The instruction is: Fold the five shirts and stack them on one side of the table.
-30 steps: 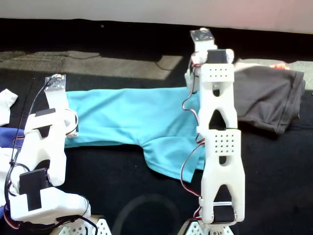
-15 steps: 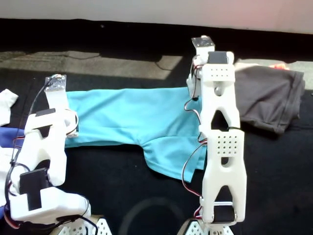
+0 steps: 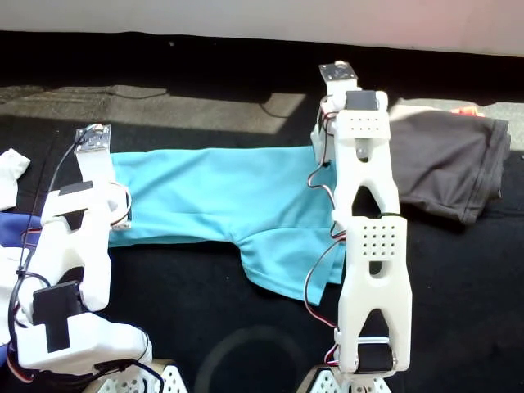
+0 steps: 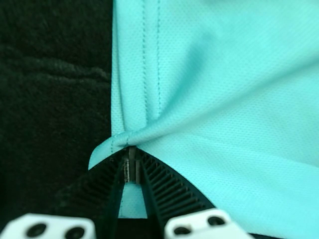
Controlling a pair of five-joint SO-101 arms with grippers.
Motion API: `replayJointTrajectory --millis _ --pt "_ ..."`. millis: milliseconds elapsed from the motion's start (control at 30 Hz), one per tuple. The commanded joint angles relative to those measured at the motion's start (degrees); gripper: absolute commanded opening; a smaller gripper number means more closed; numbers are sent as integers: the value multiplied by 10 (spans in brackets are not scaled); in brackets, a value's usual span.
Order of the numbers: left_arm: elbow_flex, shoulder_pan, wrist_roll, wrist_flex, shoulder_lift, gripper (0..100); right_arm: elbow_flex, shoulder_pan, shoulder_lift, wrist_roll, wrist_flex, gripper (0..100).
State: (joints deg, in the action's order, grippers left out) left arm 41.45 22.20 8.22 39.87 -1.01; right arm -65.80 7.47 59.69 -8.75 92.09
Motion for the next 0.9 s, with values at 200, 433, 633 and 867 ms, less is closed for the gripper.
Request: replayJointTrajectory --millis 200,433,633,867 --pt "1 -9 -2 -7 -8 9 -105 -7 -3 -6 -6 5" --pt "1 -9 -2 -7 -8 9 -112 -21 0 -93 -15 5" --pt "2 -9 -2 -7 -8 9 -111 -47 0 -97 -65 5" --pt "2 -10 -2 -7 -8 9 -111 -46 0 -98 -67 6"
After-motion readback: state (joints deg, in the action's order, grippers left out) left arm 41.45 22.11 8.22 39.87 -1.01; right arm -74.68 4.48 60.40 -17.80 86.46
